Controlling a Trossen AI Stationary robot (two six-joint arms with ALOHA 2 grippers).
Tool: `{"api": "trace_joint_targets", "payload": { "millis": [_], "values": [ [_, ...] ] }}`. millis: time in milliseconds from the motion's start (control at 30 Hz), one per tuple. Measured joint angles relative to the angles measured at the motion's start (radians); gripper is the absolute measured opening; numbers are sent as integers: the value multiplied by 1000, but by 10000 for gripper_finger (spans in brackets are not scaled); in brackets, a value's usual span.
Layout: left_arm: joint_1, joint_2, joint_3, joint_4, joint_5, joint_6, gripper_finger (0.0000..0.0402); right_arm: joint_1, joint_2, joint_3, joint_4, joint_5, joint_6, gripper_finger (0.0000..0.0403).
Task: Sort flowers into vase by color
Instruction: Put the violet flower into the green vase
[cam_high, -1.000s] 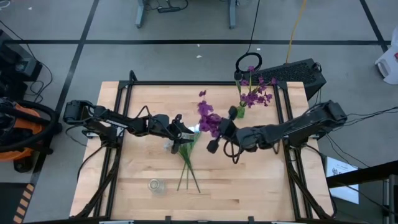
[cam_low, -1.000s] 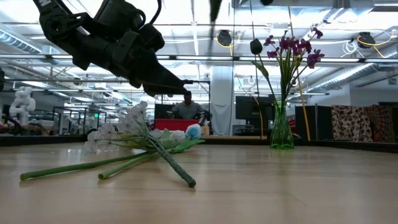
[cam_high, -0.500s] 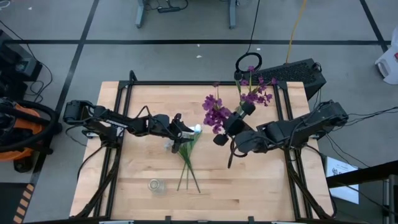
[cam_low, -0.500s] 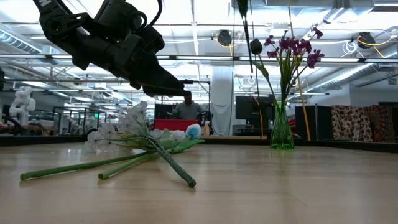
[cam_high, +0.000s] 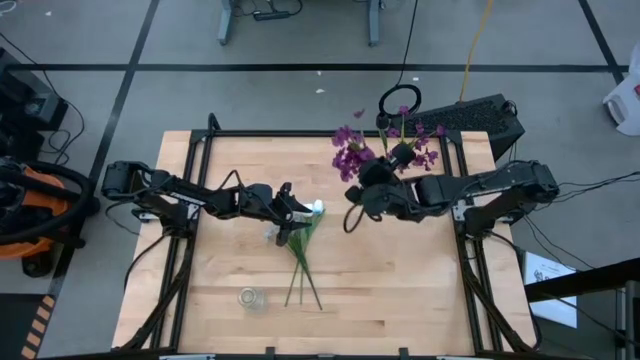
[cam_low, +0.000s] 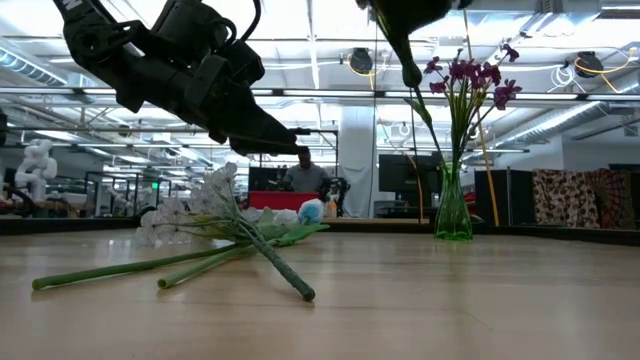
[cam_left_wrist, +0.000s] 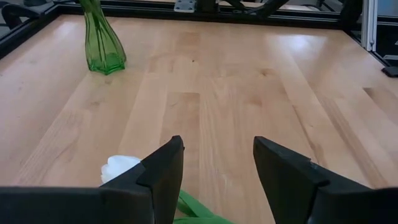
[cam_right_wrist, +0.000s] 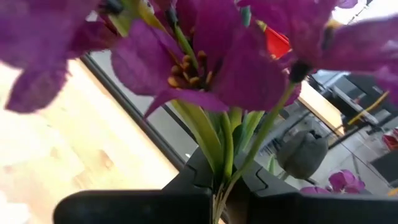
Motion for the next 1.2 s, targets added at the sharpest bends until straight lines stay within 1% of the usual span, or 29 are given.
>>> {"api": "trace_joint_targets", "payload": {
  "millis": [167, 300, 433, 600, 767, 900, 1067, 1200],
  "values": [
    [0, 0, 0, 0, 0, 0, 201, -46, 0, -19, 3, -3, -3, 5],
    [0, 0, 0, 0, 0, 0, 201, -60, 0, -38, 4, 0, -3, 6],
    [0, 0, 0, 0, 0, 1, 201, -55, 0, -95, 17, 59, 46, 6],
    [0, 0, 0, 0, 0, 3, 201, -39, 1, -160, 91, 100, 62, 6],
    [0, 0, 0, -1, 0, 3, 201, -38, 0, -163, 124, 113, 36, 6],
    [0, 0, 0, 0, 0, 5, 201, -38, 0, -163, 141, 151, -3, 6],
    [0, 0, 0, 0, 0, 5, 201, -38, 0, -163, 133, 151, 0, 6],
    [0, 0, 0, 0, 0, 5, 201, -38, 0, -163, 123, 151, 35, 6]
  ]
}}
